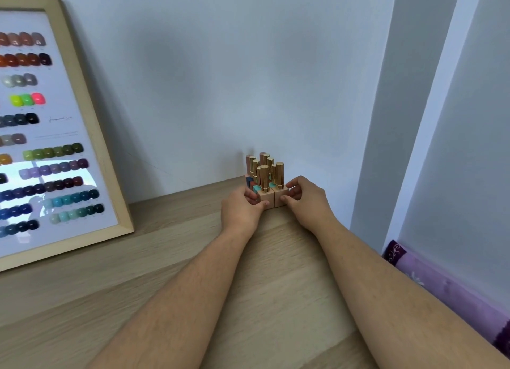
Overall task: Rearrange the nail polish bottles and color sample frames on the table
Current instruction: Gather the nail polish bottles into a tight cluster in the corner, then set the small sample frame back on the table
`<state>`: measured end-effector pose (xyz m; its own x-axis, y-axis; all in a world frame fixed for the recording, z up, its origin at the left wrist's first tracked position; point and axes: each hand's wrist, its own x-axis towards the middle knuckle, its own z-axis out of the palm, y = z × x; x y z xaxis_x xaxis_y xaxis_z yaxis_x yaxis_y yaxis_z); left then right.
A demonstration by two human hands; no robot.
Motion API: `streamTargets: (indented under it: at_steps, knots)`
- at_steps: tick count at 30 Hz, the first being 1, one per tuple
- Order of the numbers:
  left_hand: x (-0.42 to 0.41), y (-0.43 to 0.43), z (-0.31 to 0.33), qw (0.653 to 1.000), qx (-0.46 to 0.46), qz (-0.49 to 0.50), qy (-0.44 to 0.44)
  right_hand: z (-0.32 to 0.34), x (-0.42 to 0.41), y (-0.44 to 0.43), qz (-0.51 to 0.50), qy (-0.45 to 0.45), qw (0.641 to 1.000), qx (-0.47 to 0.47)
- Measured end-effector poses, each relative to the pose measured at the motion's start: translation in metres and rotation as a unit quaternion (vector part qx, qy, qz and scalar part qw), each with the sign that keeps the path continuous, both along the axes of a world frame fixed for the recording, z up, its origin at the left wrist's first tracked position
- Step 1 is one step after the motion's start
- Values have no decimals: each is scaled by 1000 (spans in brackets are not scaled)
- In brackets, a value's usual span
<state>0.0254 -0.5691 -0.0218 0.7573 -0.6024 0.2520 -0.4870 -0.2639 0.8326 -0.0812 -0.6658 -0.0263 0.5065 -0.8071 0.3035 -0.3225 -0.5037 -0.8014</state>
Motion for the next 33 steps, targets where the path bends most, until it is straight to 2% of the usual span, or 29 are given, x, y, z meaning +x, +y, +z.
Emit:
streamTargets:
  at_steps: [15, 21, 27, 33]
  knots:
    - [-1, 0, 1, 1000, -5, 7, -10, 0, 1, -1, 0, 3, 1000, -9]
    - [-3, 12, 1, 1000, -8, -17, 8, 1, -8, 10, -24, -13, 999, -40]
    - [-10, 77, -2, 997, -20, -68, 29, 4, -34, 56, 6, -26, 999, -25]
    - [0, 197, 4, 997, -63, -30, 44, 15, -26, 146, 88, -47, 995, -17]
